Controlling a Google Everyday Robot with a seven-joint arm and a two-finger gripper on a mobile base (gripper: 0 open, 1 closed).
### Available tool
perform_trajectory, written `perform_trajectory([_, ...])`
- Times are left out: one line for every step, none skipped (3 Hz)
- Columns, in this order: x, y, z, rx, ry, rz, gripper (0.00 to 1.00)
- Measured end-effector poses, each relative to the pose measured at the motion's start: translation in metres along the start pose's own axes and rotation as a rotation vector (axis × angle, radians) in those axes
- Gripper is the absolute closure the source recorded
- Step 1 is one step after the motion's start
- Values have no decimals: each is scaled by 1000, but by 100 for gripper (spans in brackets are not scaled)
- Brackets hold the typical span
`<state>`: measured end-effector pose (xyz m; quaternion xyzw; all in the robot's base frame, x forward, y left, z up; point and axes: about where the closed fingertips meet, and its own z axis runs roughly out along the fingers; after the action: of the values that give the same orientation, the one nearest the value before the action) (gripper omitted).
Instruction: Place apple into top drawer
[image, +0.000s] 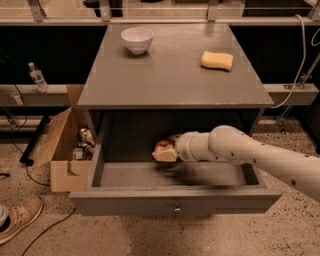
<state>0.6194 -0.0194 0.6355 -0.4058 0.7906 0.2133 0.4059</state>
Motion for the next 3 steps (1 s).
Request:
perform_trajectory([4, -5, 5, -2, -7, 10, 21])
perform_trajectory([7, -8, 3, -4, -20, 19, 0])
perform_trajectory([9, -10, -2, 0, -31, 23, 0])
